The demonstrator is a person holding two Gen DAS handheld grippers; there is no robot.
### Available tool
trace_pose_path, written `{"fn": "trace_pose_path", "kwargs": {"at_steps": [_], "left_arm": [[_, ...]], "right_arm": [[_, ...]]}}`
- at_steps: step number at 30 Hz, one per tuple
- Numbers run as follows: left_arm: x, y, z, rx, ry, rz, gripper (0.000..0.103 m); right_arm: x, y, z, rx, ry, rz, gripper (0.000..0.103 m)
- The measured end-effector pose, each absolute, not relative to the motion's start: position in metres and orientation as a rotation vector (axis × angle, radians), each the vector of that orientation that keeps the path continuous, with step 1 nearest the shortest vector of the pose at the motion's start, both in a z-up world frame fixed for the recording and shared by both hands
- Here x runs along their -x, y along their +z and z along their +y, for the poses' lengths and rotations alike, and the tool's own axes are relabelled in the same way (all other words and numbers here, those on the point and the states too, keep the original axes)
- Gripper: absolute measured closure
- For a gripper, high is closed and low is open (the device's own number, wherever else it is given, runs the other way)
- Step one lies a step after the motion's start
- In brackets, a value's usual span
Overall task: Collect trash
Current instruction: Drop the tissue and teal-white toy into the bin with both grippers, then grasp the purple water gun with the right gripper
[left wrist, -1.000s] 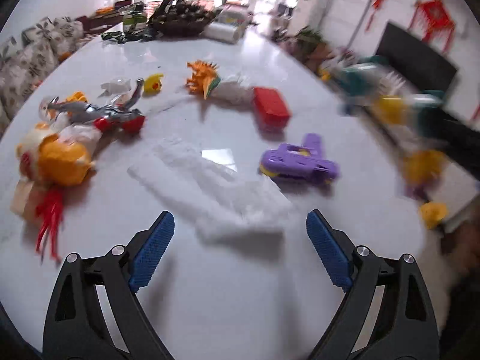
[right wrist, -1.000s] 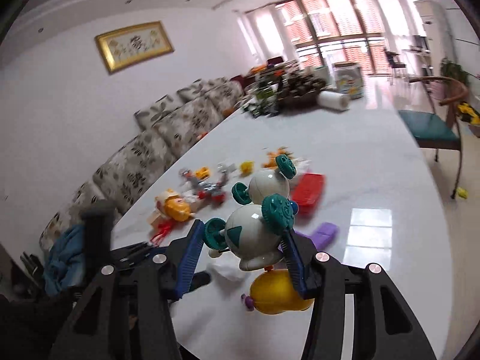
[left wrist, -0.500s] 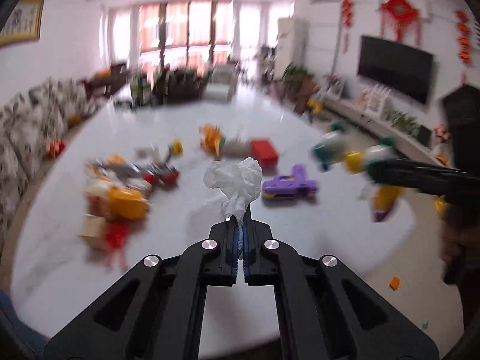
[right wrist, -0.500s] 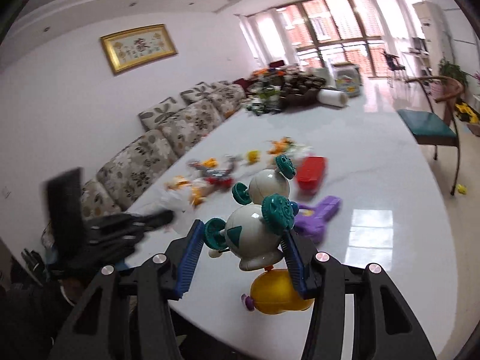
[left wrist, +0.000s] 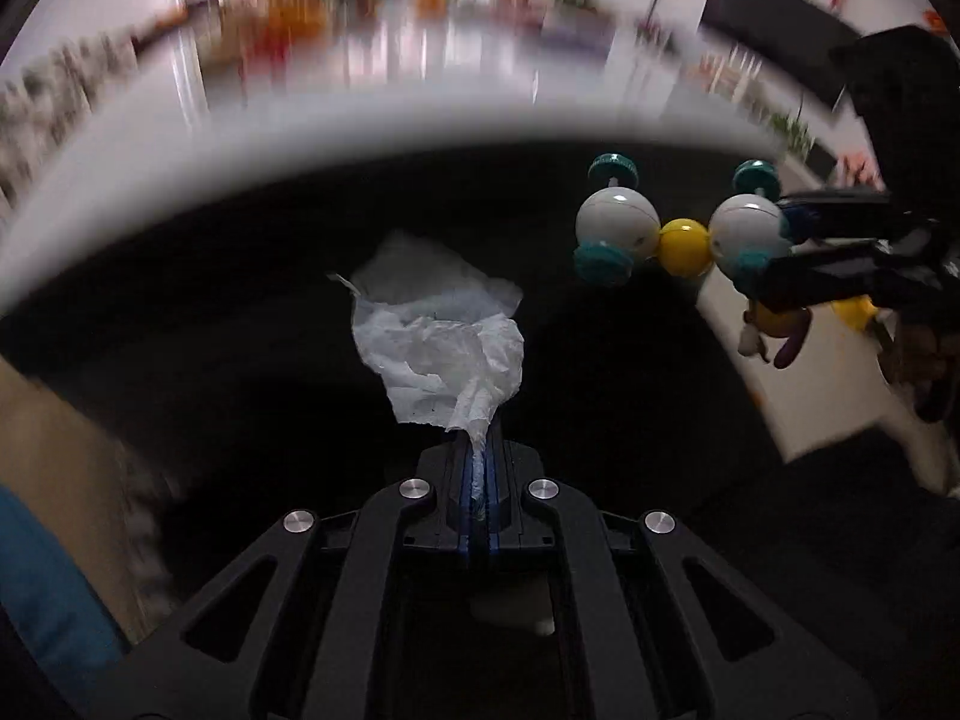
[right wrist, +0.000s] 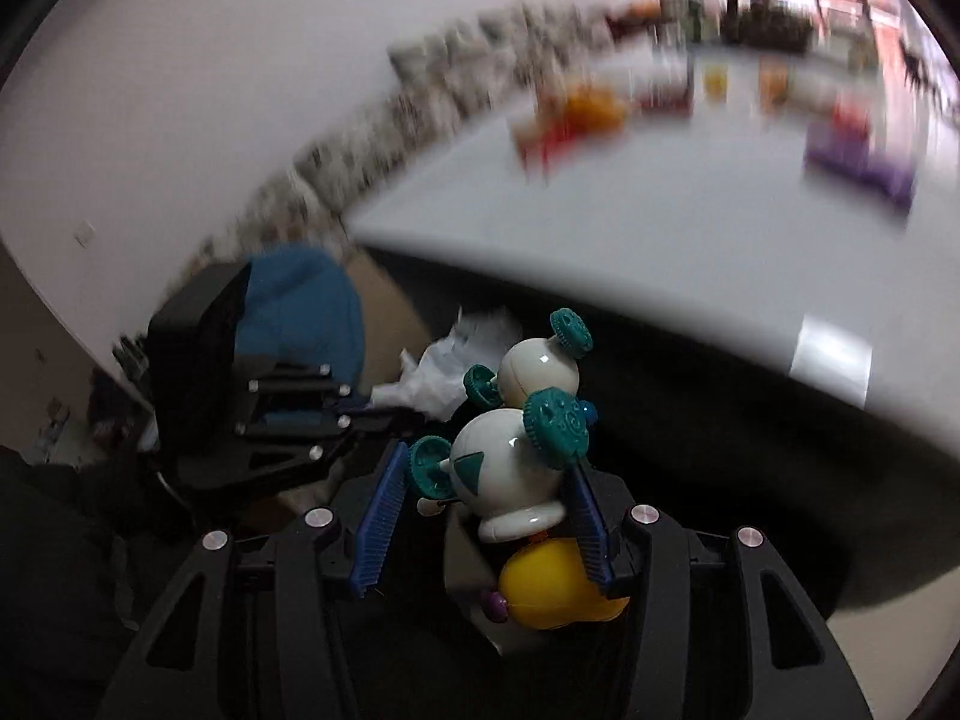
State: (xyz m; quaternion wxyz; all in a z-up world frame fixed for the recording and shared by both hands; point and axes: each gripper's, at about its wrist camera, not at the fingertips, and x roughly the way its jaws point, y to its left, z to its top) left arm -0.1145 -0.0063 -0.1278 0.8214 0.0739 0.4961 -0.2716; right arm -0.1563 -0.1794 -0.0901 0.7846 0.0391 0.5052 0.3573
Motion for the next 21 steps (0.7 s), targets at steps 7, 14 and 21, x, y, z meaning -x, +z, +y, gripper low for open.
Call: {"fn": "trace_pose_path", "kwargs": {"at_steps": [7,14,21], "left_arm": [[0.077,-0.268,-0.003,-0.240,-0.501,1.421,0.029],[0.082,-0.221,0.008,-0.208,-0.544,1.318,0.028],[0.093,-0.131,-0.003,-0.182,-0.651,1.080,0.022]], "right_arm": [[0.129,-0.226,-0.162,0.019,0.681,1.399,0.035],[0.155,-0.108,-0.201,-0.032,0.710,1.144,0.035],[0.089,0.014,-0.266,0.138,0.498,0.784,0.026]]}}
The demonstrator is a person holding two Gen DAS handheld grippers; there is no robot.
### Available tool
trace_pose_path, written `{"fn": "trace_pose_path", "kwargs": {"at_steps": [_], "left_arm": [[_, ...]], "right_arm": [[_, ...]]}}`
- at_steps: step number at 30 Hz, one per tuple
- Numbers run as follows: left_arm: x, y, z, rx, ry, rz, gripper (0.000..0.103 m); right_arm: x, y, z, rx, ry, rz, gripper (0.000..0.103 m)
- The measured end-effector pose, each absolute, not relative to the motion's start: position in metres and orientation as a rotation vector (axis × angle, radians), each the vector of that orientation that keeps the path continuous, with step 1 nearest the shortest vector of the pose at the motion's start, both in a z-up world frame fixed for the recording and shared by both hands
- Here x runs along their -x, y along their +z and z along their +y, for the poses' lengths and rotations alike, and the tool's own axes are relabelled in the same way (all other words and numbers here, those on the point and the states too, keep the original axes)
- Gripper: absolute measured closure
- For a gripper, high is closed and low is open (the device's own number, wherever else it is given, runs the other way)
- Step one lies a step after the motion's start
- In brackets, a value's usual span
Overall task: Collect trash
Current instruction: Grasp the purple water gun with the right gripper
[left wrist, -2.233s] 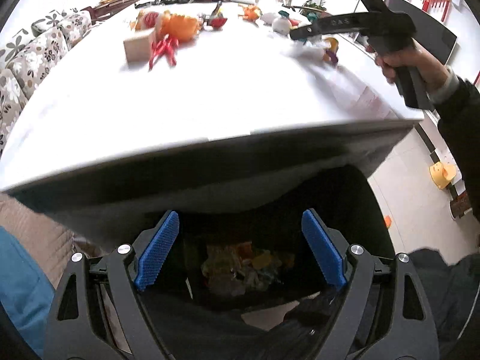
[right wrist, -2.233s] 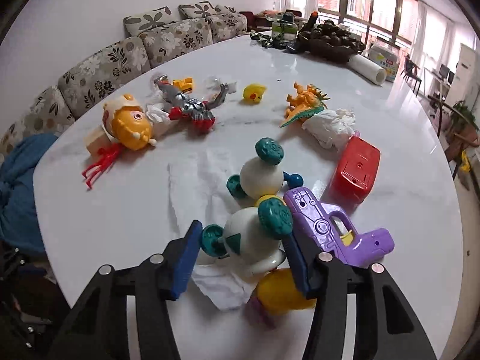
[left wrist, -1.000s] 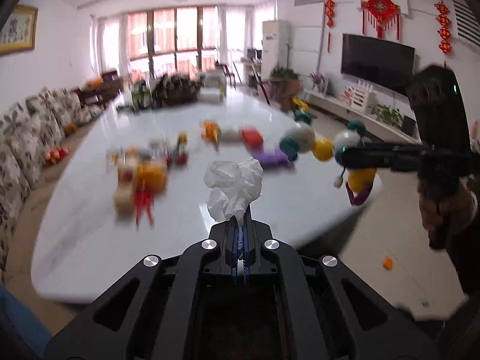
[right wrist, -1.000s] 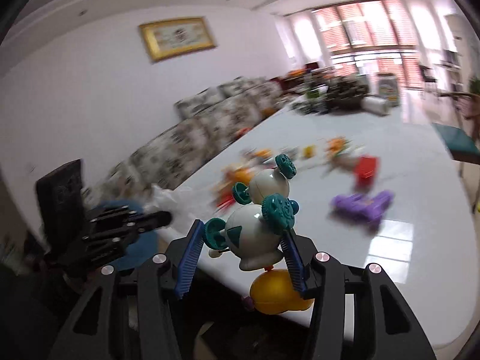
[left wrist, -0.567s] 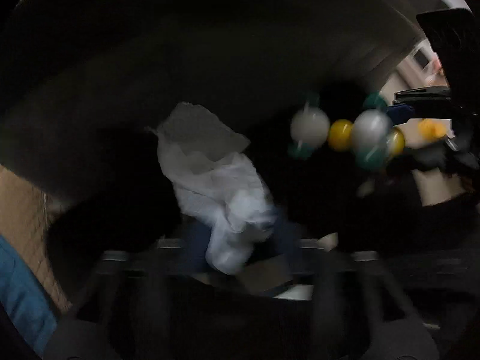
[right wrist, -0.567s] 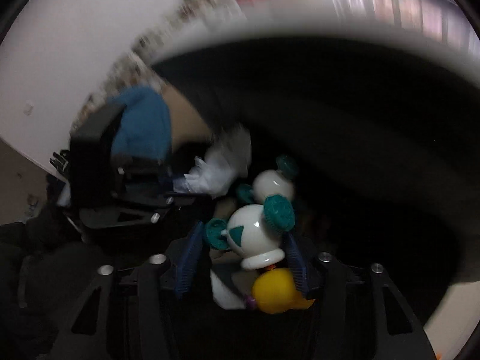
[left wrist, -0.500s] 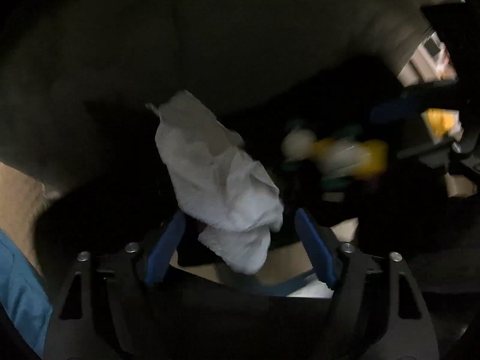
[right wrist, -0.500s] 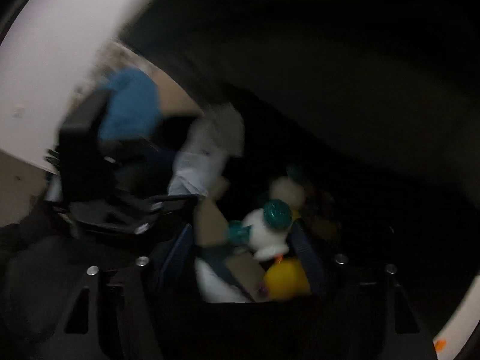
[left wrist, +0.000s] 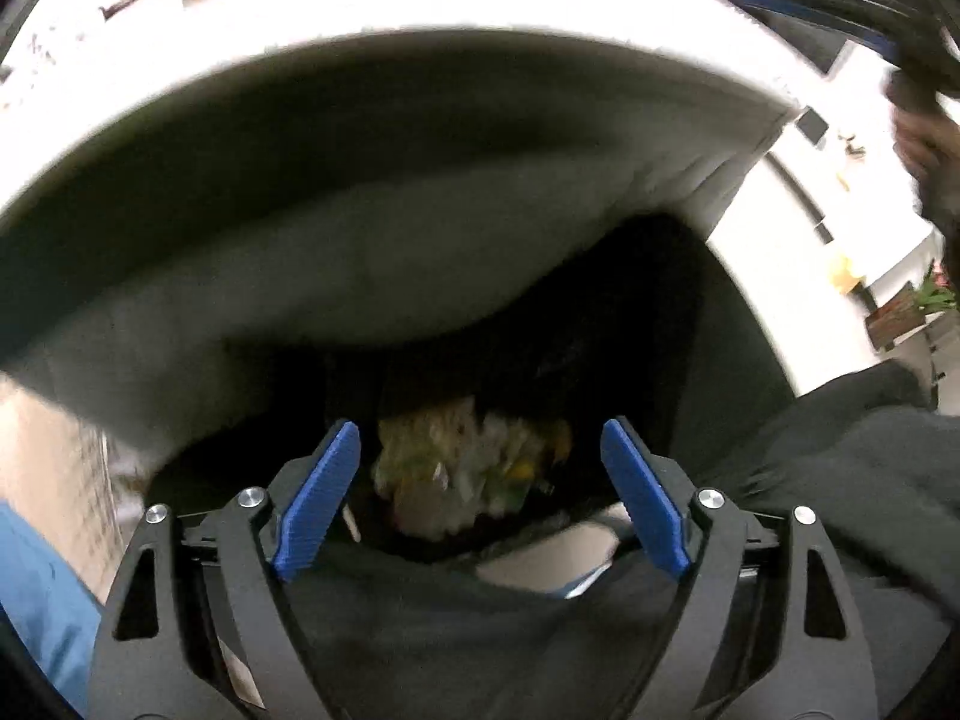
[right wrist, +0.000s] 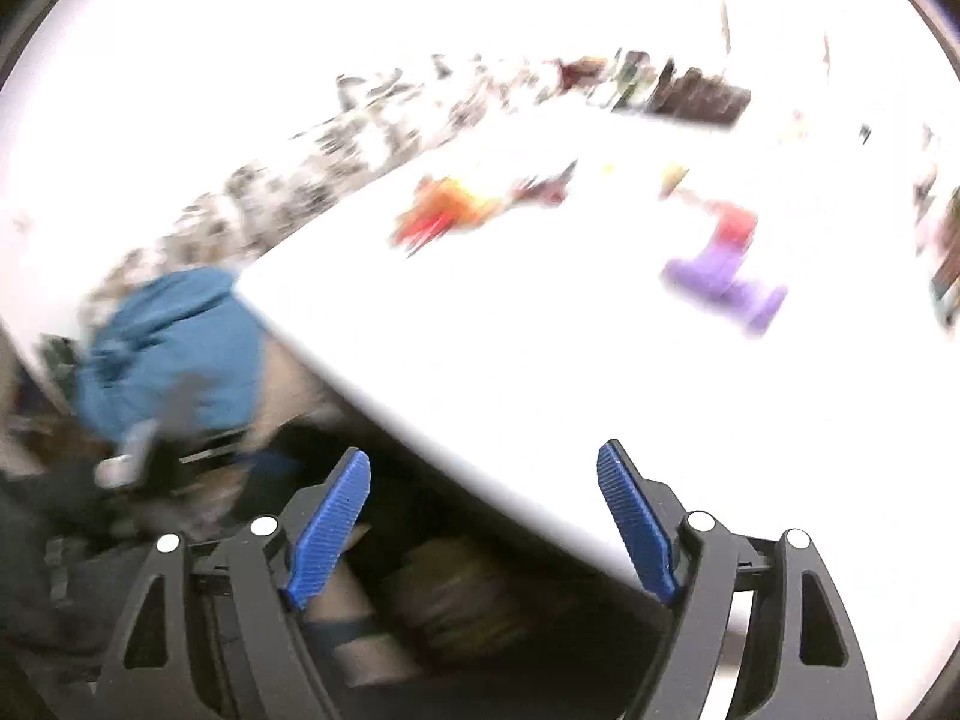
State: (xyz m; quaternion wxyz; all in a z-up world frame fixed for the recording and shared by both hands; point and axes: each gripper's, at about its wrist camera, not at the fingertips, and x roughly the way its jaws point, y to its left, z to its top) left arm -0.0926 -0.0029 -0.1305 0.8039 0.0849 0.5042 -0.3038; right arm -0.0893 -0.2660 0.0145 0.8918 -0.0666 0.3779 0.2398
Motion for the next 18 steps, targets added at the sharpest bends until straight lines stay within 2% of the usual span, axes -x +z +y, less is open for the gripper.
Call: {"fn": "trace_pose_path", "kwargs": {"at_steps": [4,6,8,13,15,18], "left_arm": [[0.097,-0.100,-0.010,-0.185,-0.660,1.002,0.018],[0.096,-0.091,-0.013,-0.180,-0.643,0.991,0.018],[0.094,-0.086,-0.012,-0.155,-0.629,0.986,0.018],[0.095,-0.085,-0.011,-0.105,-0.611,1.005,0.018],[0.090,-0.085,-0.013,-0.088,-0.607,1.021,0.018],[0.088,-0.086,-0.012,-0.067,-0.606,1.035,0.018]], "right_arm": [[0.002,0.006,-0.272,0.386,0.432,0.828,0.028],[-0.019,-0.010,-0.268,0.481,0.450,0.873,0.035],[-0.037,-0.019,-0.277,0.520,0.490,0.905,0.035],[-0.067,-0.030,-0.281,0.619,0.573,0.964,0.033],[-0.078,-0.036,-0.276,0.668,0.633,0.980,0.026],[-0.104,-0.041,-0.281,0.514,0.701,1.126,0.025]]}}
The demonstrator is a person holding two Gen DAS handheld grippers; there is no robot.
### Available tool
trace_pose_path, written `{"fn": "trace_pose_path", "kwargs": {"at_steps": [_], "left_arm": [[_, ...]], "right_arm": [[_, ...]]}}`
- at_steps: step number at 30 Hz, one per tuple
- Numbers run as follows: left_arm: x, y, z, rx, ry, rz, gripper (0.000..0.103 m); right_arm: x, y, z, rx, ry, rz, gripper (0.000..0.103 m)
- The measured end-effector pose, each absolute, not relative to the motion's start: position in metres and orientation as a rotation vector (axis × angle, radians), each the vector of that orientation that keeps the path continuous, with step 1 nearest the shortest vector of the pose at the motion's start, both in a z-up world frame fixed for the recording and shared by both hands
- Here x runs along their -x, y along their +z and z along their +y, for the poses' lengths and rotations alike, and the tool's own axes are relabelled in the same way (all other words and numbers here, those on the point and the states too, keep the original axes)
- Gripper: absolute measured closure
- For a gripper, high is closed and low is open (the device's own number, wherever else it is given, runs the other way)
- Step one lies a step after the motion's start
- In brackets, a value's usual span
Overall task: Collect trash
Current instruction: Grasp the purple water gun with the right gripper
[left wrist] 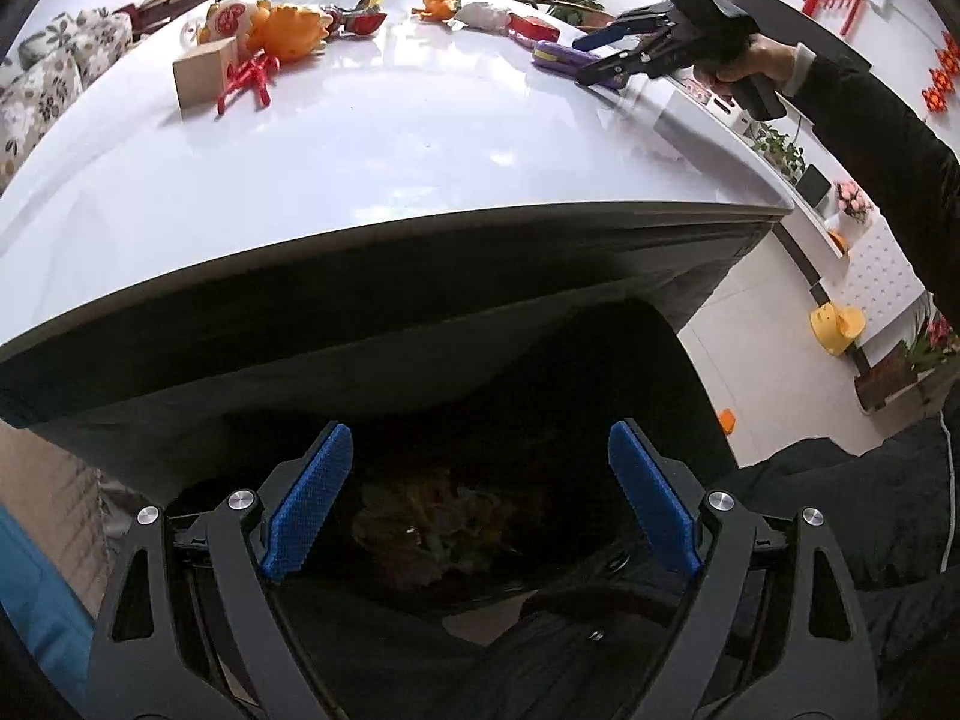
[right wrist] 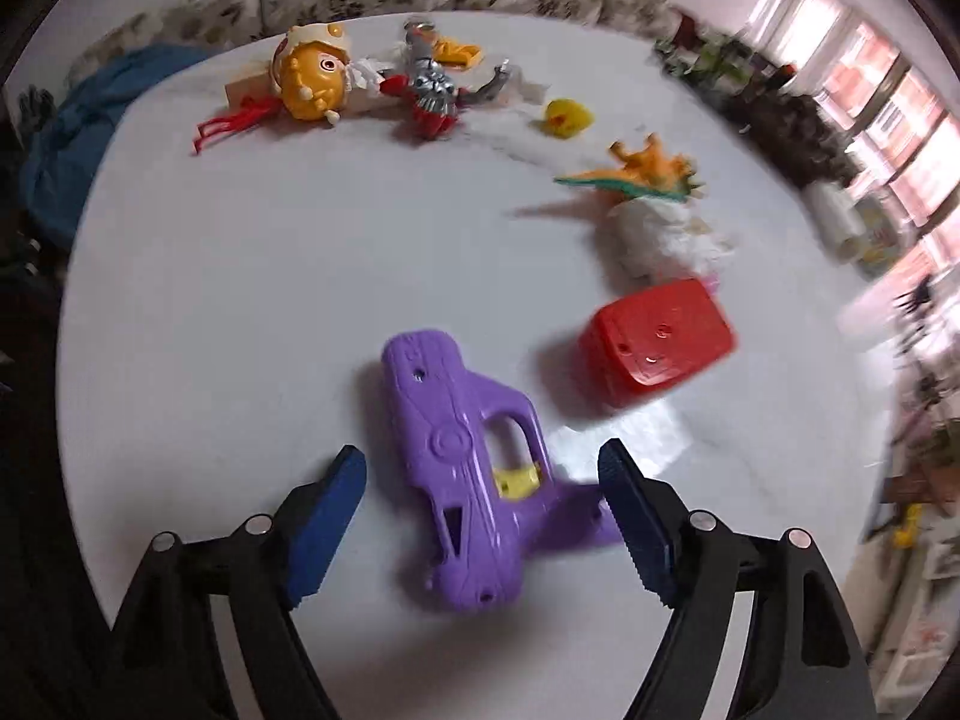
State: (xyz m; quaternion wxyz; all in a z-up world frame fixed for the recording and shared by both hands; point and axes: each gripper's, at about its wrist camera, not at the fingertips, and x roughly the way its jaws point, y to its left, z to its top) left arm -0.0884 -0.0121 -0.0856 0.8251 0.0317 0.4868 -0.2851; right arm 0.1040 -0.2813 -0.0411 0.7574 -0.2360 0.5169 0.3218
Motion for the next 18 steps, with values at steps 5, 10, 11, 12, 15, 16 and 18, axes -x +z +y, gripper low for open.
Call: {"fn": "trace_pose_path", "kwargs": {"at_steps": [5,10,11,12,15,16,18], "left_arm": [[0.092,-0.071,-0.018,-0.094,-0.606,0.977,0.018],[0.064,-0.038,-0.012,-0.106,-0.546,0.844,0.018],[0.055,-0.033,-0.009,-0.097,-0.522,0.830,0.018],[0.043,-0.028,-0.006,-0.086,-0.489,0.815,0.018],[-0.004,-0.012,0.016,-0.027,-0.407,0.769,0.018],[-0.024,-0.010,0.024,-0.012,-0.379,0.775,0.018],[-0.061,-0.014,0.037,0.002,-0.343,0.807,0.018]], "right_arm": [[-0.092,-0.032,-0.291,0.400,0.619,1.168,0.054],[-0.035,-0.028,-0.289,0.296,0.532,1.078,0.054],[-0.028,-0.027,-0.291,0.256,0.515,1.059,0.054],[-0.018,-0.025,-0.293,0.200,0.501,1.035,0.054],[0.003,-0.022,-0.295,0.053,0.512,0.989,0.054],[0.008,-0.022,-0.296,0.013,0.515,0.979,0.054],[0.019,-0.021,-0.296,-0.076,0.519,0.958,0.054]]}}
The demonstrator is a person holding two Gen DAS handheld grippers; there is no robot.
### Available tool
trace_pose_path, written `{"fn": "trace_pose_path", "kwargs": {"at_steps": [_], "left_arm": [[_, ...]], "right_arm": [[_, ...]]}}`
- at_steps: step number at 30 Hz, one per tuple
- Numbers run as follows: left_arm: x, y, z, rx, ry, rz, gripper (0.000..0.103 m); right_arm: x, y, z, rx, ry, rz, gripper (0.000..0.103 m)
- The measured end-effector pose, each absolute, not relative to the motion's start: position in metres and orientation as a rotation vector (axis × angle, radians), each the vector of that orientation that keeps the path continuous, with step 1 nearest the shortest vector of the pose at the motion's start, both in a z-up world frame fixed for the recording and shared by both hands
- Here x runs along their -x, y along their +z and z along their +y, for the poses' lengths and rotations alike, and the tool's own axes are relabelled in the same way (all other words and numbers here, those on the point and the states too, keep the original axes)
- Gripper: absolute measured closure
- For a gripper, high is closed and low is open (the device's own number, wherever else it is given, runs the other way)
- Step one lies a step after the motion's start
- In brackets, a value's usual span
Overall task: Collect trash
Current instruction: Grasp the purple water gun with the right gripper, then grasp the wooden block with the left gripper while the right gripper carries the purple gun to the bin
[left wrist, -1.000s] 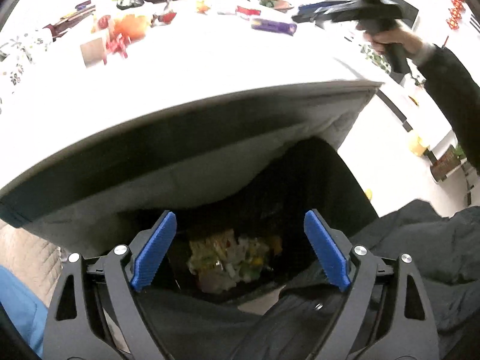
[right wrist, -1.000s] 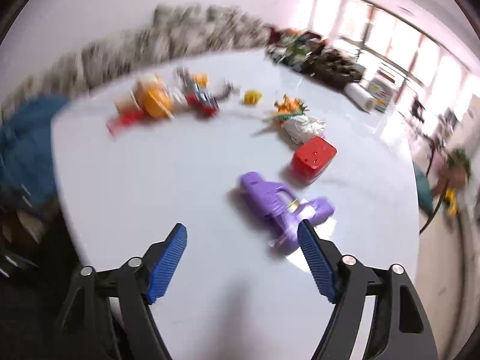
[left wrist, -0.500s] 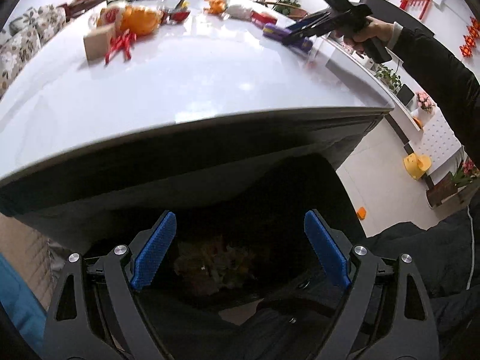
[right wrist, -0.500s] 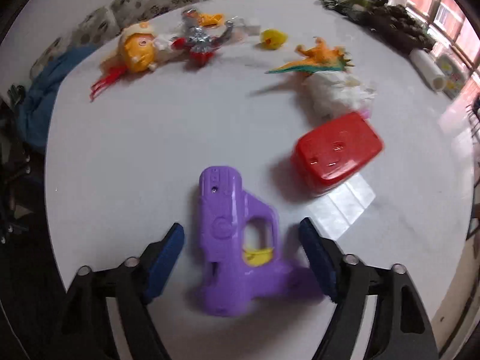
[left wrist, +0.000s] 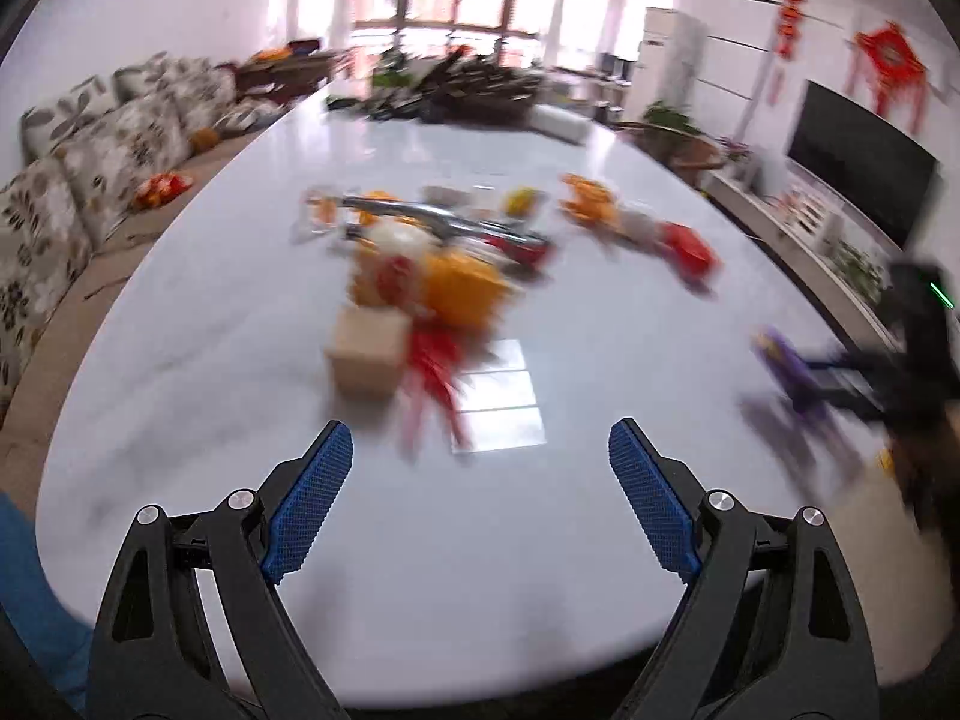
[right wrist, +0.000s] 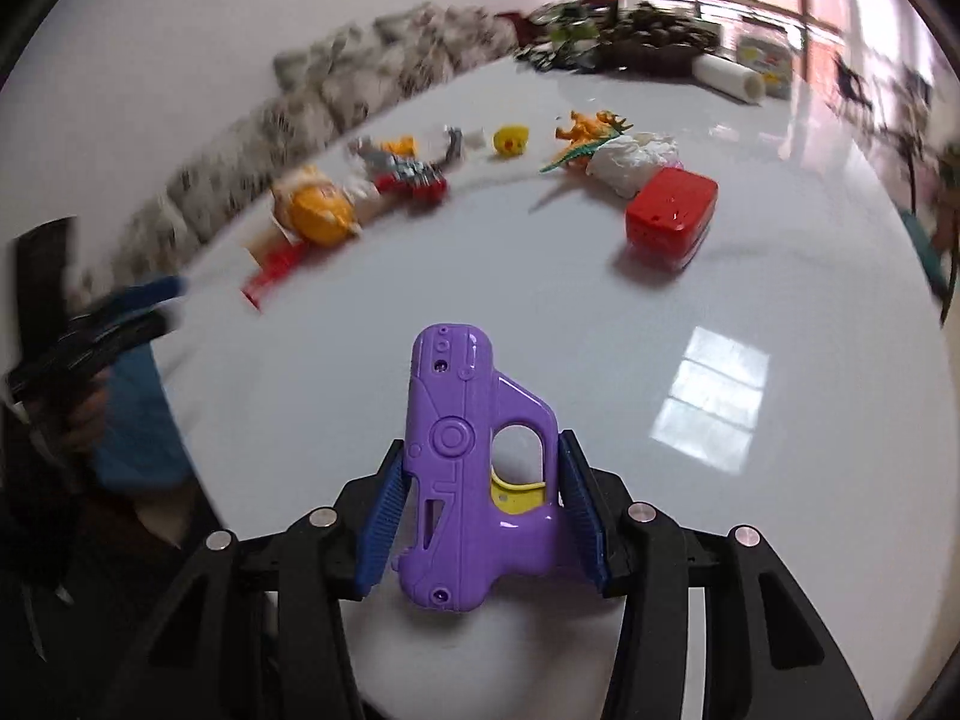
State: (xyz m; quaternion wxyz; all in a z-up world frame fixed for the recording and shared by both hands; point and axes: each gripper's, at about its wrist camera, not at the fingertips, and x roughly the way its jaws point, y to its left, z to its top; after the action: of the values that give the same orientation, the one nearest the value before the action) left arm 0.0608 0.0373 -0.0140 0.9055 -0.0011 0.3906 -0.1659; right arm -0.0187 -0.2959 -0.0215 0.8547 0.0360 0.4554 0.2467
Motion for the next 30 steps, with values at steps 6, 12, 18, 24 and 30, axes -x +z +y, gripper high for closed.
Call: {"fn": "trace_pose_path", "kwargs": {"at_steps": [6,12,18,24,30], "left_arm": [[-0.113,-0.034,0.051,-0.038,-0.277,0.868,0.018],[-0.133,-0.047,0.063,0.017,-0.269,0.875,0.020],[-0.121,-0.043,0.068,0.085,-0.256,0.842,0.067],[-0.054,-0.001,0.062,0.022,-0.258,0.701,0.067],[0.041,0.042,0.052,0.014,-0.392,0.608,0.067]], "right_arm": [[0.035,-0.021,-0.288,-0.164,0.543,0.902,0.054],[0.034,-0.023,-0.280,-0.153,0.525,0.884,0.054],[0.037,-0.023,-0.279,-0.192,0.496,0.864,0.054],[0.051,-0.003,-0.268,-0.223,0.540,0.811,0.054],[0.086,0.025,-0.243,-0.225,0.664,0.771,0.054]]}}
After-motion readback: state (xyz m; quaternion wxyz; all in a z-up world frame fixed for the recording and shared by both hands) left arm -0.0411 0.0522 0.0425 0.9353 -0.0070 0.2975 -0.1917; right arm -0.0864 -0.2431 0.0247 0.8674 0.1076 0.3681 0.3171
